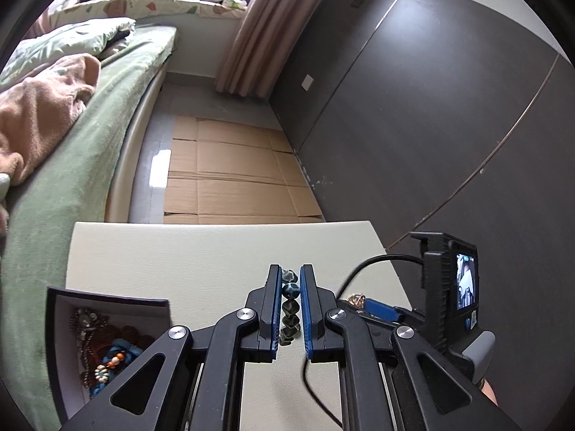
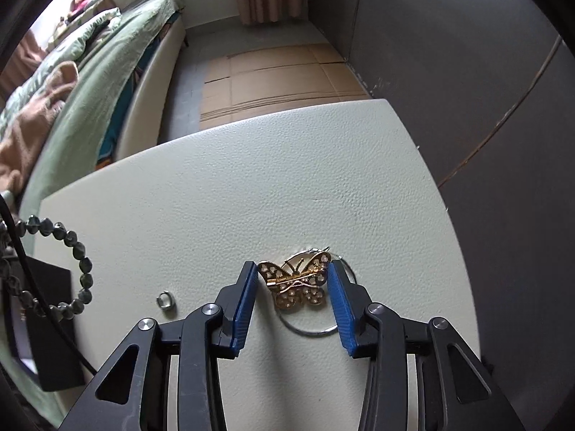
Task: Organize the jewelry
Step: 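Lift the dark bead bracelet with the left gripper while the right reaches the gold butterfly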
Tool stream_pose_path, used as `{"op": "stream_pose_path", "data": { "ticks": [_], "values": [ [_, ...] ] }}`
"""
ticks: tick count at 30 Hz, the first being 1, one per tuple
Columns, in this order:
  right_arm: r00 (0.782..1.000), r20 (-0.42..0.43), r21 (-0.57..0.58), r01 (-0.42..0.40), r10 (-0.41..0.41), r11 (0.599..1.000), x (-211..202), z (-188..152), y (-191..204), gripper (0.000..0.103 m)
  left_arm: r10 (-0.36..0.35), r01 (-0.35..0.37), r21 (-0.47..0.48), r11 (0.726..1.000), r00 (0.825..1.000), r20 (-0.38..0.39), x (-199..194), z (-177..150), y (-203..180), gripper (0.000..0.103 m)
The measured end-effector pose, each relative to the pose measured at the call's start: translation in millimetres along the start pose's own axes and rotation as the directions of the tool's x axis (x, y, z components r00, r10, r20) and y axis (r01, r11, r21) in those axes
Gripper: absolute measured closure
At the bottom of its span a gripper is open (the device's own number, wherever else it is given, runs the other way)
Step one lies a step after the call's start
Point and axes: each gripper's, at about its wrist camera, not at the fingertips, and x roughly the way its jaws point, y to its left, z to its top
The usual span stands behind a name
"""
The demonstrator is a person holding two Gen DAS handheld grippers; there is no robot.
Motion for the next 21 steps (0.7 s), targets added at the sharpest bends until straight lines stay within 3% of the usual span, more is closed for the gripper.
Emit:
{"op": "stream_pose_path", "data": {
  "ticks": [10, 21],
  "values": [
    [0.974, 0.08, 0.045, -0.215, 0.211, 0.976, -39.3, -18.2, -4.1, 0.062, 0.015, -0.014, -0.017, 1.0, 0.998, 0.066, -40.7, -4.1, 8.1, 0.093],
    [0.928, 0.171, -0.01, -0.334, 0.331, 0.942, -67.5, -33.2, 33.5, 0.062, 0.066, -0.06, -0.046, 0.997, 0.988, 0.142, -87.7, -12.3, 30.1, 0.093]
  ]
}}
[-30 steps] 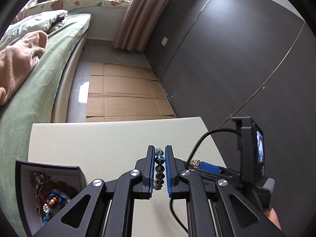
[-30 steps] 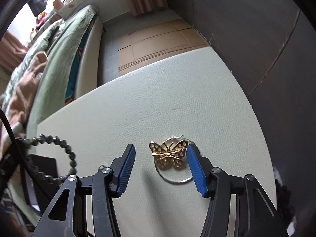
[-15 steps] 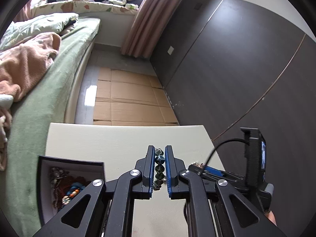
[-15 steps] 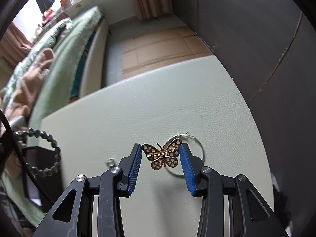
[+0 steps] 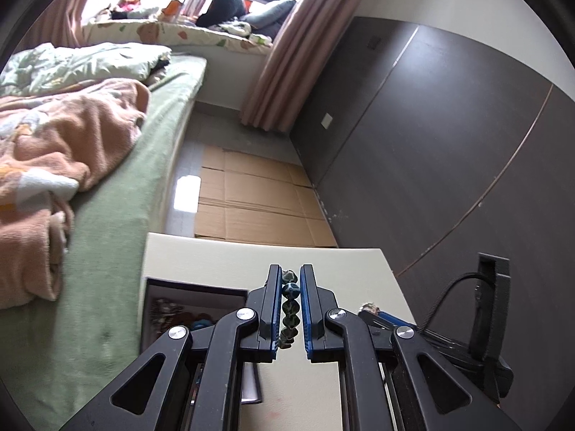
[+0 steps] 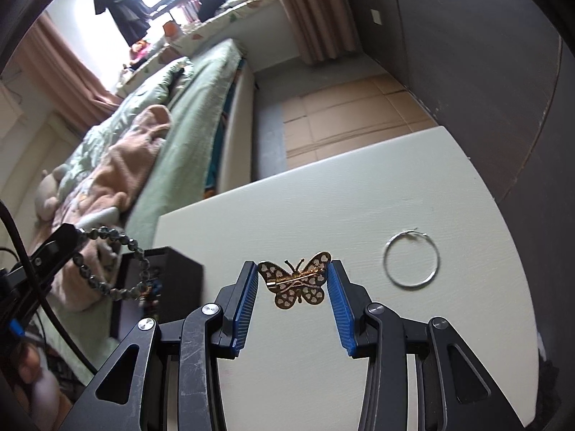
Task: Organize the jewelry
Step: 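Lift the dark bead bracelet with the left gripper while the right reaches the gold butterfly, then drop the bead bracelet into the box with the left while the right drops the butterfly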
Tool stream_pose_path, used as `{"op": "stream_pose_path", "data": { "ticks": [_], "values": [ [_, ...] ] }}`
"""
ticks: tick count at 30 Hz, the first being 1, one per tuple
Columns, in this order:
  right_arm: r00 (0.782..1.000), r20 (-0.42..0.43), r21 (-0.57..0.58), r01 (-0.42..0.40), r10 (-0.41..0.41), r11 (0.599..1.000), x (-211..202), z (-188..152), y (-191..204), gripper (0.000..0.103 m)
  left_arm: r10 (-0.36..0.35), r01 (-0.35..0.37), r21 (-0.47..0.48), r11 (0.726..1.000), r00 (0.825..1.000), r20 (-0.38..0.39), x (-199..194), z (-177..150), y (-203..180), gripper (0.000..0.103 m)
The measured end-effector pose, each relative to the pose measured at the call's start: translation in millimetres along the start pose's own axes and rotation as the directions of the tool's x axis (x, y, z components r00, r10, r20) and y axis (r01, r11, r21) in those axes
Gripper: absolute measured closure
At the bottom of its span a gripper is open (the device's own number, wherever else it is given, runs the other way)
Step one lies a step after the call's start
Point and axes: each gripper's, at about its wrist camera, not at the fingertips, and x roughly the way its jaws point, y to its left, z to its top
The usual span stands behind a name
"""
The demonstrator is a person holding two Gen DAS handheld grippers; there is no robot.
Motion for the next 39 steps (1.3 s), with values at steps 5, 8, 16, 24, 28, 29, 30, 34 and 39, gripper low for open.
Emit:
{"op": "stream_pose_path", "data": {
  "ticks": [5, 8, 16, 24, 28, 29, 30, 34, 39],
  "values": [
    [0.999, 0.021, -0.006, -0.028, 0.028, 1.0, -3.0, -3.3, 13.4, 0.062, 0.034, -0.034, -0.011, 0.999, 0.999, 0.012, -7.1, -1.6, 12.6, 0.093],
    [0.999, 0.031, -0.01, -0.044, 0.045, 0.999, -5.7, -5.0, 19.9, 0.062, 0.064, -0.064, -0.015, 0.998, 0.998, 0.028, -10.4, -1.7, 20.8, 0.093],
    [0.997, 0.029, -0.037, -0.064, 0.065, 0.997, -4.4, -10.2, 34.1, 0.062, 0.113, -0.11, -0.061, 0.992, 0.993, 0.043, -4.4, 0.4, 45.1, 0.093],
    [0.997, 0.013, -0.041, -0.073, 0.074, 0.996, 6.1, -7.9, 42.4, 0.062, 0.173, -0.177, -0.115, 0.977, 0.984, -0.038, 21.6, 4.7, 65.9, 0.092],
    [0.996, 0.014, -0.035, -0.09, 0.091, 0.995, 7.8, -7.0, 45.9, 0.062, 0.141, -0.158, -0.188, 0.969, 0.985, -0.104, 26.2, 3.2, 79.2, 0.092],
    [0.995, 0.014, -0.032, -0.098, 0.099, 0.995, 7.8, -6.9, 46.2, 0.062, 0.138, -0.158, -0.196, 0.968, 0.984, -0.112, 26.0, 3.2, 80.6, 0.092],
    [0.994, 0.015, -0.031, -0.105, 0.105, 0.994, 7.8, -7.2, 47.4, 0.062, 0.14, -0.161, -0.2, 0.966, 0.983, -0.115, 24.5, 2.9, 81.6, 0.092],
    [0.989, 0.022, -0.033, -0.147, 0.148, 0.989, 7.9, -9.3, 57.5, 0.062, 0.146, -0.164, -0.204, 0.965, 0.984, -0.102, 15.1, 2.7, 82.1, 0.091],
    [0.978, 0.006, -0.04, -0.206, 0.207, 0.978, 13.7, -13.6, 75.4, 0.062, 0.155, -0.17, -0.205, 0.964, 0.984, -0.087, 6.0, 3.0, 83.8, 0.091]
  ]
}}
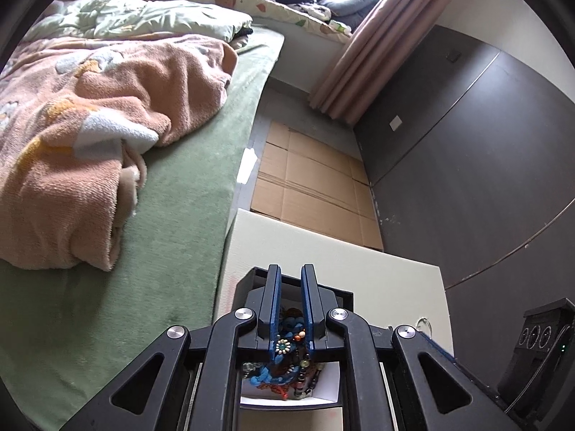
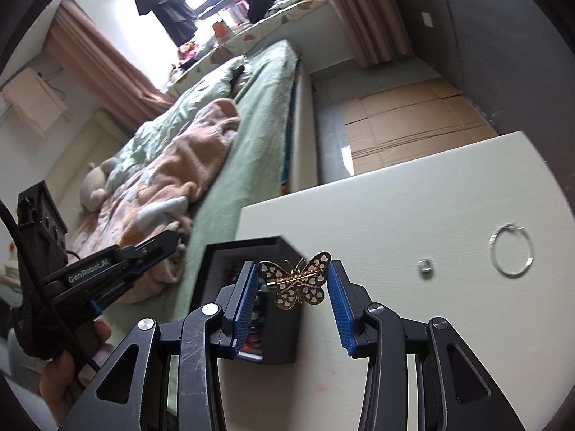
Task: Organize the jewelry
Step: 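Drop the bead bracelet into the box with the left while the right drops the butterfly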
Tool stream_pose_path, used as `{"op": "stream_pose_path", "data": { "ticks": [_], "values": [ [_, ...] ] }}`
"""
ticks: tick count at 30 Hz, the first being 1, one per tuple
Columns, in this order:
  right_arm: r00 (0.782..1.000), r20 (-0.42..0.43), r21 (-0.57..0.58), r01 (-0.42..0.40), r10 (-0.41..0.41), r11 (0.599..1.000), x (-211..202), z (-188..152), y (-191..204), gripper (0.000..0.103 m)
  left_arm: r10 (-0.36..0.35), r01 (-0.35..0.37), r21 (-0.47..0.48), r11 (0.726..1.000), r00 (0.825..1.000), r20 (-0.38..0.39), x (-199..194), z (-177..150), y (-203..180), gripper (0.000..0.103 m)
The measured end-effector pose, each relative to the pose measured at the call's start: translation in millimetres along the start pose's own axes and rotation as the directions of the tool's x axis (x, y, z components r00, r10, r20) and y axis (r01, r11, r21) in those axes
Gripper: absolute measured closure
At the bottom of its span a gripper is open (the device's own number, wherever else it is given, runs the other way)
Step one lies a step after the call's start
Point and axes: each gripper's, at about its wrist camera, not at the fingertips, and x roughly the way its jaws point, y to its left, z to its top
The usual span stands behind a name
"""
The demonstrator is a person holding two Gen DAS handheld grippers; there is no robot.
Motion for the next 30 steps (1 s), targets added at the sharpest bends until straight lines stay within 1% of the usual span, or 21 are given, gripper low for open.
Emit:
{"op": "stream_pose_path", "data": {
  "ticks": [5, 6, 7, 8, 9, 10, 12, 13, 14, 17, 18, 21, 22, 23, 24, 25, 30],
  "values": [
    [0.997, -0.048, -0.005, -0.062, 0.062, 0.998, 18.2, -8.0, 17.8, 0.062, 0.02, -0.02, 0.007, 1.0, 1.0, 0.008, -6.6, 0.9, 4.0, 0.091],
    [0.996, -0.054, -0.005, -0.071, 0.071, 0.997, 20.5, -9.1, 19.9, 0.062, 0.018, -0.018, 0.003, 1.0, 1.0, 0.006, -6.7, 1.3, 5.5, 0.086],
    [0.995, -0.064, -0.008, -0.083, 0.082, 0.997, 24.4, -10.9, 24.0, 0.062, 0.015, -0.015, -0.001, 1.0, 1.0, 0.005, -7.4, 1.2, 7.0, 0.072],
    [0.994, -0.07, -0.009, -0.089, 0.088, 0.996, 26.4, -12.0, 25.2, 0.062, 0.013, -0.013, -0.007, 1.0, 1.0, 0.01, -9.2, 1.0, 8.9, 0.062],
    [0.992, -0.077, -0.01, -0.098, 0.097, 0.995, 28.6, -13.4, 27.0, 0.062, 0.016, -0.015, -0.013, 1.0, 1.0, 0.02, -11.1, 1.6, 10.4, 0.047],
    [0.991, -0.085, -0.009, -0.106, 0.104, 0.994, 30.8, -14.6, 29.0, 0.062, 0.02, -0.019, -0.016, 1.0, 0.999, 0.033, -13.9, 1.8, 11.4, 0.04],
    [0.988, -0.106, -0.012, -0.112, 0.11, 0.994, 34.7, -17.4, 32.1, 0.06, 0.028, -0.027, -0.012, 1.0, 0.998, 0.052, -19.8, 2.8, 12.0, 0.037],
    [0.986, -0.125, -0.013, -0.11, 0.107, 0.994, 37.0, -17.3, 32.0, 0.054, 0.029, -0.029, -0.009, 1.0, 0.998, 0.056, -21.1, 3.0, 12.1, 0.036],
    [0.985, -0.137, -0.008, -0.107, 0.105, 0.994, 37.8, -17.1, 29.9, 0.052, 0.031, -0.031, -0.008, 1.0, 0.998, 0.057, -21.9, 2.9, 12.3, 0.036],
    [0.988, -0.125, 0.023, -0.084, 0.086, 0.996, 28.8, -15.9, 18.1, 0.039, 0.028, -0.028, 0.0, 1.0, 0.999, 0.046, -20.9, 1.6, 9.5, 0.031],
    [0.989, -0.12, 0.036, -0.079, 0.083, 0.996, 25.2, -15.4, 13.8, 0.032, 0.027, -0.027, 0.005, 1.0, 0.999, 0.044, -20.4, 1.1, 8.6, 0.028],
    [0.994, -0.09, 0.064, -0.058, 0.064, 0.996, 8.4, -12.8, -1.6, 0.03, 0.011, -0.013, 0.038, 0.999, 0.999, 0.045, -20.5, -2.5, -1.8, 0.017],
    [0.995, -0.082, 0.075, -0.047, 0.053, 0.996, 1.3, -11.7, -8.6, 0.026, 0.006, -0.009, 0.049, 0.999, 0.999, 0.046, -20.5, -3.8, -5.7, 0.014],
    [0.996, -0.076, 0.086, -0.038, 0.045, 0.996, -4.8, -10.6, -14.8, 0.023, -0.001, -0.002, 0.063, 0.998, 0.999, 0.046, -20.2, -5.5, -10.1, 0.014],
    [0.997, -0.07, 0.095, -0.032, 0.039, 0.995, -9.7, -10.3, -20.2, 0.017, -0.005, 0.002, 0.074, 0.997, 0.999, 0.044, -20.0, -6.9, -13.2, 0.013],
    [0.998, -0.062, 0.103, -0.022, 0.029, 0.994, -15.7, -9.7, -26.1, 0.014, -0.009, 0.006, 0.09, 0.996, 0.999, 0.041, -19.2, -9.1, -18.4, 0.012],
    [0.998, -0.049, 0.123, 0.033, -0.027, 0.992, -37.0, -7.6, -48.3, 0.011, -0.02, 0.018, 0.182, 0.983, 1.0, 0.008, -8.7, -20.9, -44.8, 0.008]
  ]
}}
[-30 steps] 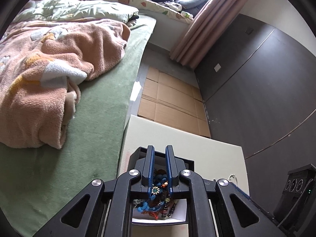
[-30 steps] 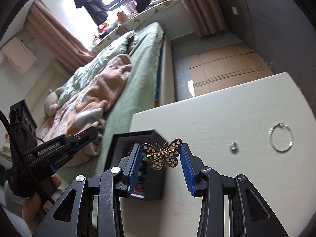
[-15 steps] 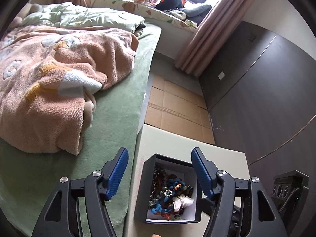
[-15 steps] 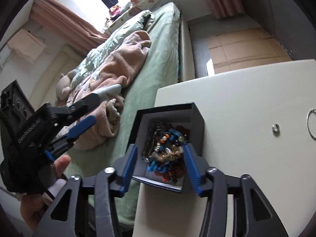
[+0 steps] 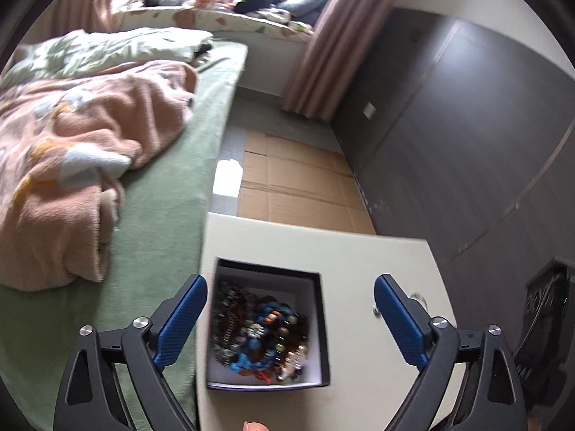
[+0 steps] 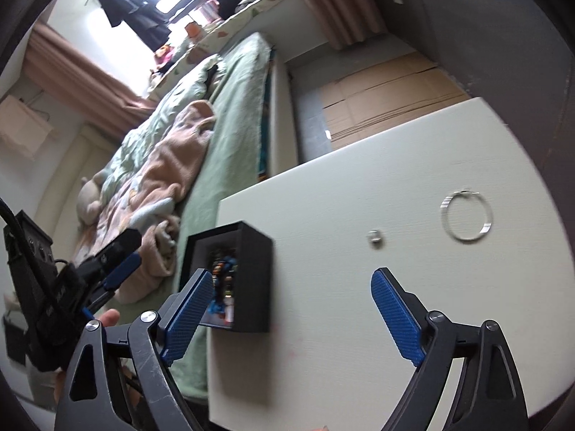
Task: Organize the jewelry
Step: 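Drop the bead bracelet into the box with the left while the right drops the butterfly, then move the left gripper to the small silver ring and close on it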
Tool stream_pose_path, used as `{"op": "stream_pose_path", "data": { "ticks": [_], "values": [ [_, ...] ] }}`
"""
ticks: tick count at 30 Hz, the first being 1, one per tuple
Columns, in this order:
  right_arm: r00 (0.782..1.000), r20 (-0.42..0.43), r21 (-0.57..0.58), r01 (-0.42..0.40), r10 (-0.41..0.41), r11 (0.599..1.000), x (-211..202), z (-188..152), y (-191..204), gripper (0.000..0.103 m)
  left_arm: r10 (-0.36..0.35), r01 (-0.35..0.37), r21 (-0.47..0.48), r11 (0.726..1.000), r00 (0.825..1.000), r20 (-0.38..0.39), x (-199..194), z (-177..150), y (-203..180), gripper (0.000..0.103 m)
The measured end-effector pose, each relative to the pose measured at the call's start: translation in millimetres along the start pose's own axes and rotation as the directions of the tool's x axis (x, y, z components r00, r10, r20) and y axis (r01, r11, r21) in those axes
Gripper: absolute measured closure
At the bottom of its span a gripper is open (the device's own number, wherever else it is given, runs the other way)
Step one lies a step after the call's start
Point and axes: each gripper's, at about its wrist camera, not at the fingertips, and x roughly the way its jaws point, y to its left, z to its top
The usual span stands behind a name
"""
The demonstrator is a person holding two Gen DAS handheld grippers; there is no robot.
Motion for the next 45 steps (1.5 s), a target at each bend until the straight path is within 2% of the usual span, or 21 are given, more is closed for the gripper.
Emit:
{"op": "stream_pose_path", "data": {
  "ticks": [6, 14, 19, 24, 26, 27, 28, 31, 35, 37, 41, 43, 45],
  "values": [
    [0.997, 0.017, -0.004, 0.069, -0.069, 0.998, -16.2, 0.5, -22.0, 0.0, -0.024, 0.027, 0.077, 0.997, 0.999, -0.035, 11.7, -10.9, -31.9, 0.008],
    [0.988, 0.058, 0.031, 0.142, -0.144, 0.989, -37.6, 2.4, -55.9, 0.0, -0.071, 0.076, 0.105, 0.992, 0.996, -0.049, 21.7, -17.8, -62.3, 0.008],
    [0.983, 0.084, 0.072, 0.157, -0.163, 0.985, -48.2, 5.9, -78.6, 0.0, -0.097, 0.106, 0.116, 0.988, 0.992, -0.08, 34.8, -23.9, -77.5, 0.008],
    [0.976, 0.064, 0.13, 0.198, -0.208, 0.971, -52.4, 12.2, -96.5, 0.0, -0.076, 0.091, 0.138, 0.986, 0.991, -0.11, 54.0, -30.3, -92.6, 0.009],
    [0.967, 0.064, 0.163, 0.235, -0.248, 0.958, -56.7, 15.2, -105.8, 0.0, -0.066, 0.085, 0.147, 0.985, 0.989, -0.13, 64.8, -32.7, -97.7, 0.014],
    [0.964, 0.062, 0.174, 0.244, -0.258, 0.954, -57.3, 15.9, -108.6, 0.0, -0.057, 0.078, 0.153, 0.985, 0.989, -0.139, 69.5, -33.8, -100.8, 0.02],
    [0.963, 0.057, 0.195, 0.25, -0.265, 0.949, -58.1, 17.7, -114.8, 0.0, -0.049, 0.073, 0.158, 0.985, 0.988, -0.147, 74.5, -35.2, -103.0, 0.026],
    [0.961, 0.049, 0.218, 0.255, -0.271, 0.942, -59.5, 20.7, -126.0, 0.0, -0.047, 0.077, 0.167, 0.983, 0.984, -0.173, 90.0, -38.9, -108.6, 0.034],
    [0.96, 0.055, 0.218, 0.257, -0.275, 0.941, -61.4, 23.3, -132.2, 0.0, -0.018, 0.049, 0.176, 0.983, 0.985, -0.172, 105.2, -42.7, -113.8, 0.037],
    [0.963, 0.052, 0.227, 0.248, -0.266, 0.942, -61.7, 25.1, -136.4, 0.0, -0.002, 0.037, 0.189, 0.981, 0.983, -0.183, 115.1, -45.0, -117.8, 0.048],
    [0.963, 0.041, 0.259, 0.246, -0.265, 0.934, -62.1, 26.9, -147.3, 0.0, 0.04, 0.004, 0.222, 0.975, 0.98, -0.193, 132.3, -51.9, -125.7, 0.051],
    [0.966, 0.041, 0.277, 0.234, -0.255, 0.932, -63.2, 27.7, -152.5, 0.0, 0.069, -0.019, 0.251, 0.968, 0.979, -0.19, 139.8, -57.2, -130.5, 0.059],
    [0.967, 0.041, 0.287, 0.231, -0.253, 0.93, -64.0, 28.4, -155.8, 0.0, 0.087, -0.031, 0.277, 0.96, 0.978, -0.191, 146.1, -62.0, -134.4, 0.062]
  ]
}}
